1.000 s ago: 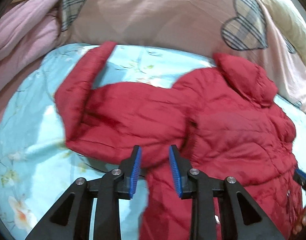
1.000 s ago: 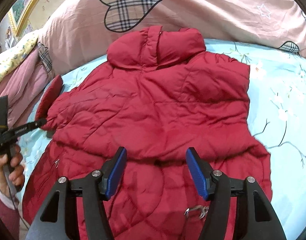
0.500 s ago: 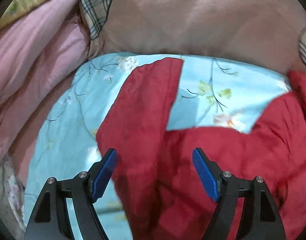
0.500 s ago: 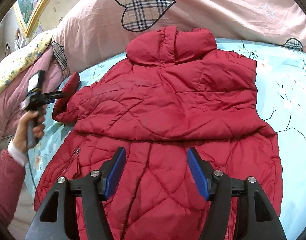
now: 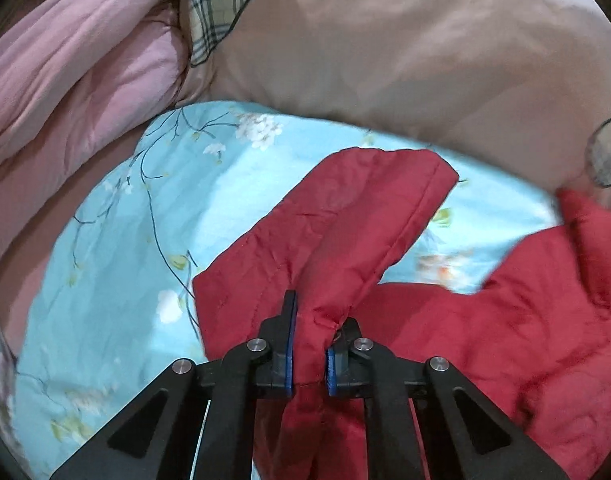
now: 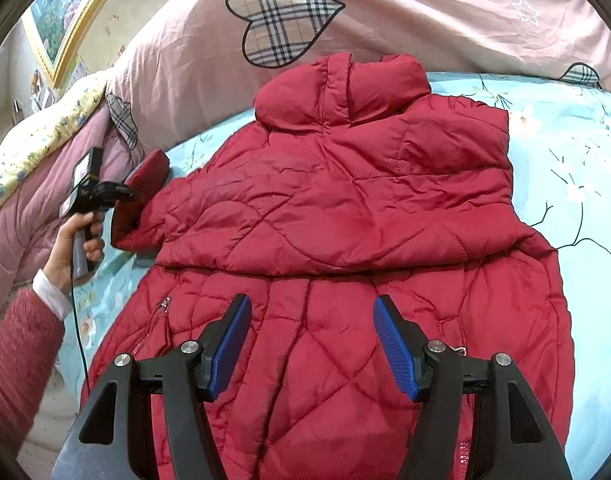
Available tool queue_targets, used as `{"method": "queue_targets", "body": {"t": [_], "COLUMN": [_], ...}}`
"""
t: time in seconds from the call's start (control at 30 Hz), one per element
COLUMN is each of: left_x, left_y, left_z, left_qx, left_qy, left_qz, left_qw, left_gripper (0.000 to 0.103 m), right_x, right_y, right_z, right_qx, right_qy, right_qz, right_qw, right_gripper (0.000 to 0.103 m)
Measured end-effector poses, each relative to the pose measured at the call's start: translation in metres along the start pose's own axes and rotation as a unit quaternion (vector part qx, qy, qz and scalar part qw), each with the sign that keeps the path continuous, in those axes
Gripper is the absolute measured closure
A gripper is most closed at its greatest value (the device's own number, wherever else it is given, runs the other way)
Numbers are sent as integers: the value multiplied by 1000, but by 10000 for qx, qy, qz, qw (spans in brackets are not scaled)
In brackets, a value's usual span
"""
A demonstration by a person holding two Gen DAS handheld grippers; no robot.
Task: Fold large clothes
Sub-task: 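Grasp the other sleeve cuff with the left tool, then fold the held sleeve with the left tool across the coat back toward the right tool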
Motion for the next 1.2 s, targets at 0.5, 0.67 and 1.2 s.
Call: {"method": "queue_targets", "body": {"t": [0.5, 0.67, 1.2], "left_x": [-77, -109, -154], "left_y": [88, 123, 182], "left_z": [-126, -137, -118], "left_qx": [-2221, -2364, -2530], "left_qy": [566, 520, 365], "left_qz": [574, 1003, 1823], "left_qw": [9717, 9651, 9494], "left_gripper": [94, 94, 94], "right_x": [-7, -8, 14], "right_y": [6, 11, 40], "right_z": [1, -2, -26], "right_qx": [-70, -31, 793], "right_qy": [-96, -87, 187], "right_qz": [138, 264, 1106], "right_qw": [9998, 9996, 9905], "right_gripper": [38, 38, 36]}}
Point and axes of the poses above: each gripper's, at about its wrist camera, not at the fingertips, and z roughly the way its jaws point, y to its right, x to its top, the point moved 10 cm from there along z, roughly the way its jaws point, and after that the axes turned 7 degrees about -y, right-handed, at the moved point
